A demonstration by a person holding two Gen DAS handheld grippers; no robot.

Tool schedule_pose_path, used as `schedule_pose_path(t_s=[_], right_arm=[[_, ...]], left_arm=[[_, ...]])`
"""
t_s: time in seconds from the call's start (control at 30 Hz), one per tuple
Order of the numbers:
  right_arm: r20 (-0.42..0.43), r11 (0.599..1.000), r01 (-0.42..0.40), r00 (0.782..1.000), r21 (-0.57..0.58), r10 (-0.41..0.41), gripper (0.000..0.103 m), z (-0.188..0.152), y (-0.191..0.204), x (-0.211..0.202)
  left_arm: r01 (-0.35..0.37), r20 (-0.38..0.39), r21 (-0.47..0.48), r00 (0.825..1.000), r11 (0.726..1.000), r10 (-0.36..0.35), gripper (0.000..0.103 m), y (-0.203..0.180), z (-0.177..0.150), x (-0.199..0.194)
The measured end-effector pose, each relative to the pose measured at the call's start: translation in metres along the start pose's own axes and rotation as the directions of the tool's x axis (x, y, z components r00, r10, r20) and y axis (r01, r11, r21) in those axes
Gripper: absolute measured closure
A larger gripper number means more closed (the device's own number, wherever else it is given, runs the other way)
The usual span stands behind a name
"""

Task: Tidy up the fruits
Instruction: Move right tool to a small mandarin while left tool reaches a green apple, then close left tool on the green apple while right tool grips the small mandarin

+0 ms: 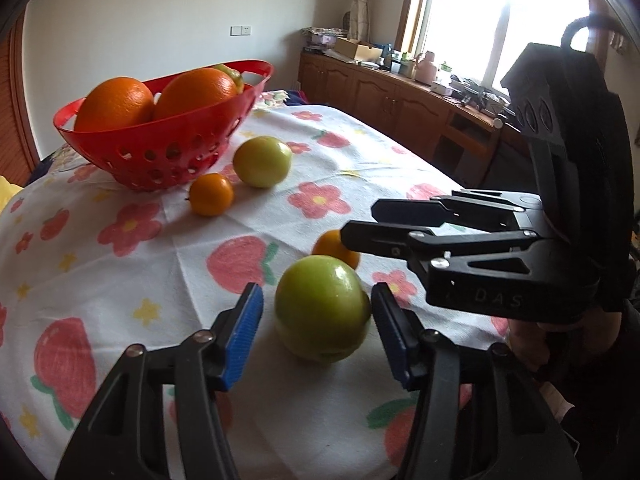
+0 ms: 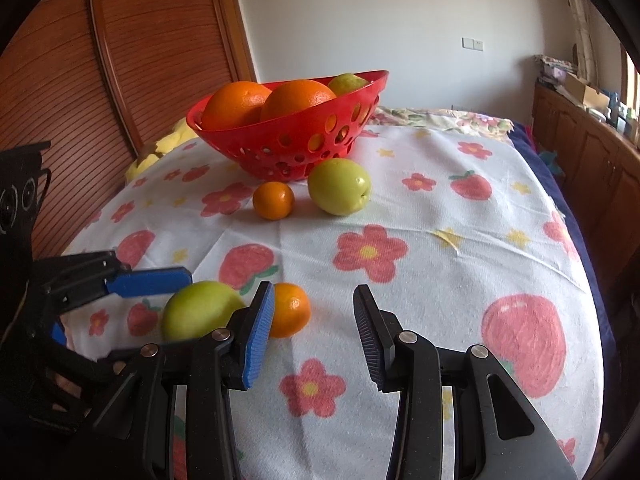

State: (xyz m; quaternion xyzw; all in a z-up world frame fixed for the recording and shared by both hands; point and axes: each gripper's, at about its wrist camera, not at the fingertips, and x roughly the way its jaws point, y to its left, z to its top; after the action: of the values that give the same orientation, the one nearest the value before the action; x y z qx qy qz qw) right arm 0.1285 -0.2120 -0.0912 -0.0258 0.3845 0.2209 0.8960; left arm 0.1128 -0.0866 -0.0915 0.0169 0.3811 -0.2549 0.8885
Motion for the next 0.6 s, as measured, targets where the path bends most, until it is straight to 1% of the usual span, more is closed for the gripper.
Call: schedule_pose_path(t_s=[0.17, 0.27, 0.4, 0.6], right_arm=[[0.000, 1.000, -0.002, 1.000, 0.004, 0.002, 0.062, 0.000, -0.001, 0.000], [-0.001, 1.000, -0.007, 1.000, 0.006, 0.007, 0.061, 0.000, -0.001, -0.001], [-0.003, 1.000, -0.015, 1.000, -0.001, 0.015, 0.061, 0.001, 0.003, 0.001], [-0.016, 0.999, -0.032, 0.999, -0.012, 0.032, 0.061, 0.001, 0.013, 0.008]], left_arm=[[-0.006, 0.006, 0.012, 1.000, 1.000, 0.005, 0.054, -0.004, -0.001, -0.002], [-0.037, 0.018, 0.015, 0.999, 0.999, 0.037, 0.054, -0.001, -0.001, -0.007], [-0.073, 0.034, -0.008, 0.997, 0.997, 0.073, 0.054, 0.016, 0.001, -0.015], [-0.123, 0.038, -0.053, 0.991, 0.991, 0.125, 0.054, 0.042, 0.000, -0.018]])
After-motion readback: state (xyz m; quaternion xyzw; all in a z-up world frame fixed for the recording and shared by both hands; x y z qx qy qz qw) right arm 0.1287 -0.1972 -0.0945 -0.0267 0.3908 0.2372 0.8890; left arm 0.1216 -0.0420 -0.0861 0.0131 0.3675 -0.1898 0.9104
